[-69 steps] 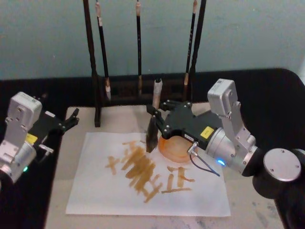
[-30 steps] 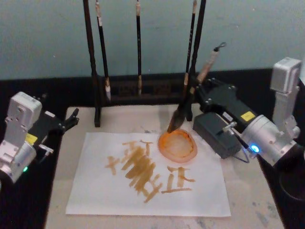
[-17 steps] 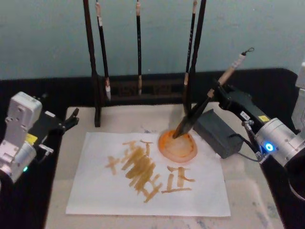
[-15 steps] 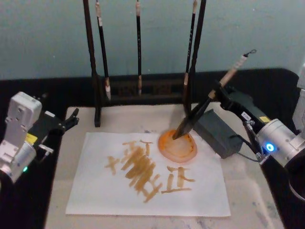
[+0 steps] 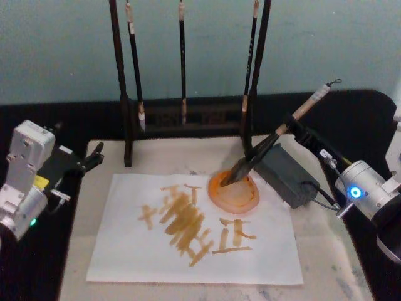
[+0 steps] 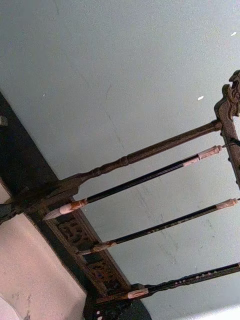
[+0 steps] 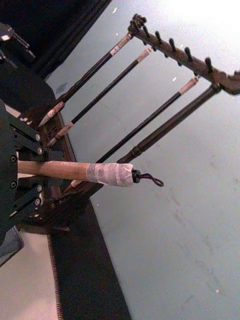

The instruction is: Pick up the brush from the inkstone, write on the paper, then place the brush back to its original position.

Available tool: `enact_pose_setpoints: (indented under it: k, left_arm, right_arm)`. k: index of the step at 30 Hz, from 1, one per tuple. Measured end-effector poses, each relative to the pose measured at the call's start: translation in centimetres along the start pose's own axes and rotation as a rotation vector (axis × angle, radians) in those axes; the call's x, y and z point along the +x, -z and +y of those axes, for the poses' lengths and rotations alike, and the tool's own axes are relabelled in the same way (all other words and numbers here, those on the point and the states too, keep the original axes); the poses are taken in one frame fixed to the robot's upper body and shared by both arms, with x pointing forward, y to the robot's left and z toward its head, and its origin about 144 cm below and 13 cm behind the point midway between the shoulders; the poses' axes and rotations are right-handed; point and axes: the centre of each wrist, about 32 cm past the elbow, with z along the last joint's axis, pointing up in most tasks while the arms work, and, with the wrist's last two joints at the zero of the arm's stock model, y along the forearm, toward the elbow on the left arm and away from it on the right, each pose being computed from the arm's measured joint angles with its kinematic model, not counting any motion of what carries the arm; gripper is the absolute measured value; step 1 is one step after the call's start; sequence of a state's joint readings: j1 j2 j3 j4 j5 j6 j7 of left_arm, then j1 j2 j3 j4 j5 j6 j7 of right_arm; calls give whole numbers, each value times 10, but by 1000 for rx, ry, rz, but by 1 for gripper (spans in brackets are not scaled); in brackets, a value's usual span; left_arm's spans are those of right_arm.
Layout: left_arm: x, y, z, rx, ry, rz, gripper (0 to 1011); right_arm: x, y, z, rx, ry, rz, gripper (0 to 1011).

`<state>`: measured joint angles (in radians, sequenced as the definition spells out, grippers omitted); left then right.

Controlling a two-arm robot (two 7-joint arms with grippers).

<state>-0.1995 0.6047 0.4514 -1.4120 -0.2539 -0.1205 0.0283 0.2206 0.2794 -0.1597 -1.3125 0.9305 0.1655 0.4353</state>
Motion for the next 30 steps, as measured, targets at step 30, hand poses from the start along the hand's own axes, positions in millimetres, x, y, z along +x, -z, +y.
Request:
enact_pose_setpoints:
  k: [30]
  left_arm:
    - [0, 0, 0, 0, 0, 0, 1010]
  right_arm:
    - [16, 10, 1, -24, 54, 165, 169]
